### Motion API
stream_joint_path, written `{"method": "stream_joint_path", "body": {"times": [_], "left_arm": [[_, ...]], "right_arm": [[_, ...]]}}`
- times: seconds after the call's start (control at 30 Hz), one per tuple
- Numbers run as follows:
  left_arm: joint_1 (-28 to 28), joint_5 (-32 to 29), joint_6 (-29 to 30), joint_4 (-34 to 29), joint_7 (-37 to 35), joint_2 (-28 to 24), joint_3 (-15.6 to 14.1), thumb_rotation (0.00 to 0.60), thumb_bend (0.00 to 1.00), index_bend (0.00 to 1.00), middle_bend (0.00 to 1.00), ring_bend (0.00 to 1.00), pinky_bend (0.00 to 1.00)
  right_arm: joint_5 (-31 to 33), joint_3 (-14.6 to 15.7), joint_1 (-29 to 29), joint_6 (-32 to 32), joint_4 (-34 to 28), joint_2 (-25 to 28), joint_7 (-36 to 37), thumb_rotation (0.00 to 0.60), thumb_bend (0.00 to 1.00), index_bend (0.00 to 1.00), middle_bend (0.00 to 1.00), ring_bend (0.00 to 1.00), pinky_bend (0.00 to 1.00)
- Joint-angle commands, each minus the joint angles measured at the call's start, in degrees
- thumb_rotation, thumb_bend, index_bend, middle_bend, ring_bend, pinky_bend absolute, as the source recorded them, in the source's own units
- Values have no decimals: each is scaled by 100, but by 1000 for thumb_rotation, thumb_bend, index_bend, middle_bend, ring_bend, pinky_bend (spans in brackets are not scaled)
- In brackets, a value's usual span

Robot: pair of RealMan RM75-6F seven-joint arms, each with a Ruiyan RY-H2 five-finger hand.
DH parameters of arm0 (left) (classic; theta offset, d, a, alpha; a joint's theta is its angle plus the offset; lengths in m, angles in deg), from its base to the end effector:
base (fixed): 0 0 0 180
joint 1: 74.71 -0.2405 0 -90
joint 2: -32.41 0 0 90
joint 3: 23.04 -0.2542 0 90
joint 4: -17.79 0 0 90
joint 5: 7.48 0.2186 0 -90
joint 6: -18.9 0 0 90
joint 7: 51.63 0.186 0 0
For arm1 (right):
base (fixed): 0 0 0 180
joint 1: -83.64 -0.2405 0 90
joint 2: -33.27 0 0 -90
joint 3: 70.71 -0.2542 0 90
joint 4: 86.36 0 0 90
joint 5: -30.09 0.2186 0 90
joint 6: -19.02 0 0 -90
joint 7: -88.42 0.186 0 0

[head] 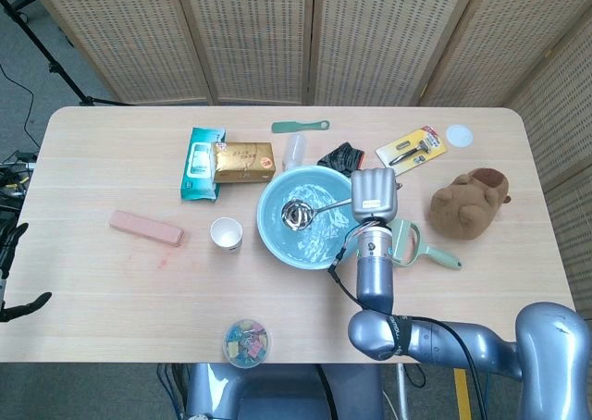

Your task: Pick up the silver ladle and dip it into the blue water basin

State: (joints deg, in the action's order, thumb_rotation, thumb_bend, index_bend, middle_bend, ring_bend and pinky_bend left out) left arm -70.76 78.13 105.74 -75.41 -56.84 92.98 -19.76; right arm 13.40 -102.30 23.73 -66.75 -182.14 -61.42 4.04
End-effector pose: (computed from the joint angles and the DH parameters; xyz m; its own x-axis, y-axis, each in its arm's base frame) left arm -0.3155 0.2202 0.1760 0.3536 -0.0332 0.9348 0.9354 0.0083 -0.3535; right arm -0.0440 -0.4266 0.0236 0.7562 -0.1873 0.6270 -0.6281 0.0609 0.7757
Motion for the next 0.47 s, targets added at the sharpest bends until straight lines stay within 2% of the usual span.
{"method": "stream_joint_path", "body": {"times": [0.03,0.47], "left_arm": [[2,-3,-6,1,4,1,0,600,24,0,0,0,0],[2,-2,-5,0,14,1,-3,600,24,0,0,0,0]], "right_arm": [[145,-31,-109,-85,-22,69,-41,600,1000,864,908,815,944],[565,-59,-293,-205,-34,193,152,600,1000,864,909,815,944]]}}
